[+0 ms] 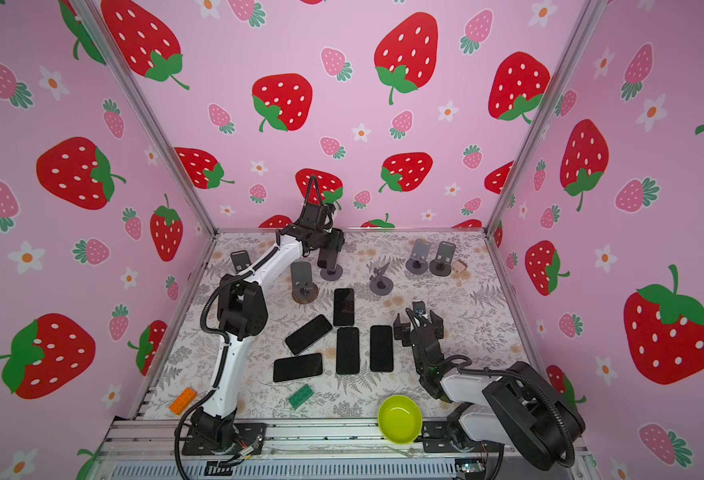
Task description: Remove the phone from the phone stand
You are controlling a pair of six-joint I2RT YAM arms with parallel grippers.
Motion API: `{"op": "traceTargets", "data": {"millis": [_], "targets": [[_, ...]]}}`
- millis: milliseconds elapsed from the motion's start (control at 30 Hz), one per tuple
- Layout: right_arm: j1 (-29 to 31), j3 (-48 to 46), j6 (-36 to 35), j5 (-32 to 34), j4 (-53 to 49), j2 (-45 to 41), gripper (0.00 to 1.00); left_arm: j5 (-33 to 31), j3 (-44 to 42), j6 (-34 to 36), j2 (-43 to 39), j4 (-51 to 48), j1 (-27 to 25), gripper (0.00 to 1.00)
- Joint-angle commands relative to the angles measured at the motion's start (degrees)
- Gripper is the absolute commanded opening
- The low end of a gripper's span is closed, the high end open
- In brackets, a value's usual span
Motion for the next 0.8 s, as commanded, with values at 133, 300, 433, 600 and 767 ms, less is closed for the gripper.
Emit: {"op": "traceTargets", "data": {"millis": [133, 300, 433, 600, 767], "targets": [[0.24, 0.45, 0.16, 1.82, 2.14, 0.00, 1.00, 2.17, 1.65, -0.82, -7.23, 0.41, 0.10, 0.70], [0.24, 0.54, 0.25, 2.20, 1.90, -0.06, 1.00, 4.28, 0.25, -2.57, -9.92, 0.15, 0.08, 0.70], [0.24, 1.22, 0.33, 2.87, 1.42, 0.48, 1.00, 8.83, -3.37, -4.82, -13.22, 1.55, -0.20, 0.69], [0.24, 0.81, 0.90, 3.85, 1.26, -0.22, 0.99, 11.31, -9.83, -6.44, -17.71, 4.68, -1.66, 0.69], [0.24, 1.24, 1.13, 4.89, 0.60, -0.02, 1.00, 10.28, -15.18, -5.46, -21.03, 5.63, -4.56, 0.69]]}}
